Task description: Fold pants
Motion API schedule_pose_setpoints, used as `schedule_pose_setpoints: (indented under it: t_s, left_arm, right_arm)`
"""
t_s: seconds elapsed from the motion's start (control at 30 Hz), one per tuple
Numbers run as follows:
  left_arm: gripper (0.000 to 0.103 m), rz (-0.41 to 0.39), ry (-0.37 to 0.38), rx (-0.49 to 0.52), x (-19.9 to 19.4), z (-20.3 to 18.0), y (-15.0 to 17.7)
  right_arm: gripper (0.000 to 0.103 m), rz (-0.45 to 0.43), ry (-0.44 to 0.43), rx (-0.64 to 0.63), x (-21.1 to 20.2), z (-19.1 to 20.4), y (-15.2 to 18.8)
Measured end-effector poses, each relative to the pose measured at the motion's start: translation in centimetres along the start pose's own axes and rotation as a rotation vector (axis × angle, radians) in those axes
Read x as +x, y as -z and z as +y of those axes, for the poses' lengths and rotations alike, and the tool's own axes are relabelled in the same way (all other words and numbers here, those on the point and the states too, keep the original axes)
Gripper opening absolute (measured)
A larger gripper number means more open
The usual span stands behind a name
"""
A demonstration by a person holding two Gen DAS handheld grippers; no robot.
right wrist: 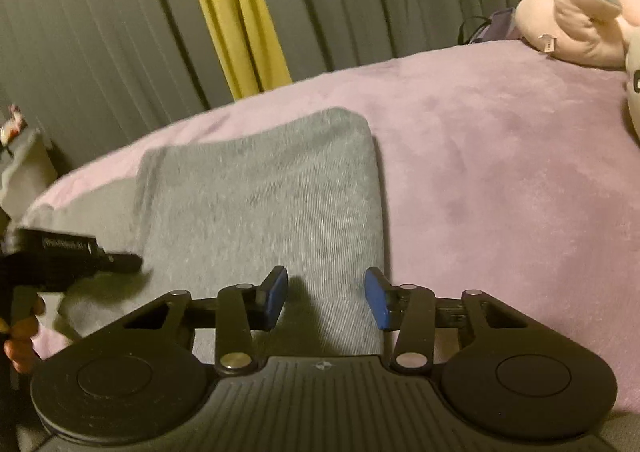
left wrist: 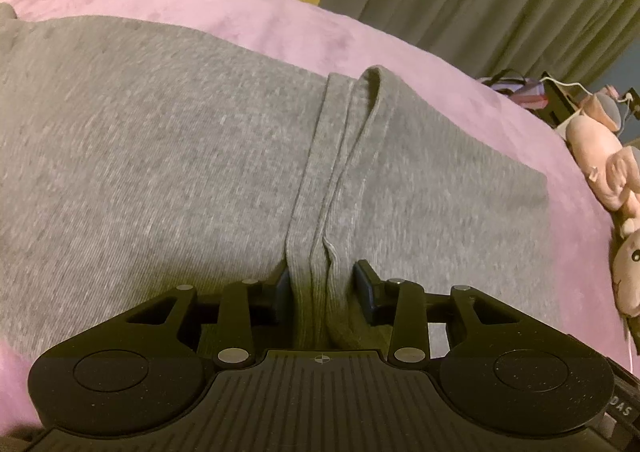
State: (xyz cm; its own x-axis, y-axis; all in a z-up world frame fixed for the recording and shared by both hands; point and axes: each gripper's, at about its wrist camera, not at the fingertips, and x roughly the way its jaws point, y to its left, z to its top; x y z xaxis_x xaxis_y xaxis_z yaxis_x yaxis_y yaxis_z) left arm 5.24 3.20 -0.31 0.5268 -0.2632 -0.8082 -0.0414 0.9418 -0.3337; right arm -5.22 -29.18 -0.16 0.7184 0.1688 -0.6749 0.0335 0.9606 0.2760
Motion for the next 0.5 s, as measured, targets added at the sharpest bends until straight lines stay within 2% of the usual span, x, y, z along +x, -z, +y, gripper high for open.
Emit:
schedule_pose_setpoints:
  t_s: [0.33,0.5]
  left_arm:
    - [0.041,-0.002,-0.008,0.009,0.2,-0.4,0.1]
    - [0.041,-0.003,-0.013,0.018,0.2,-0.4,0.2]
  right_arm:
    - [0.046,0.032,0.074,-0.082,1.7,0.9,0.5]
    - [0.052,0.037,0.082,-0.075,1.7,0.7,0.5]
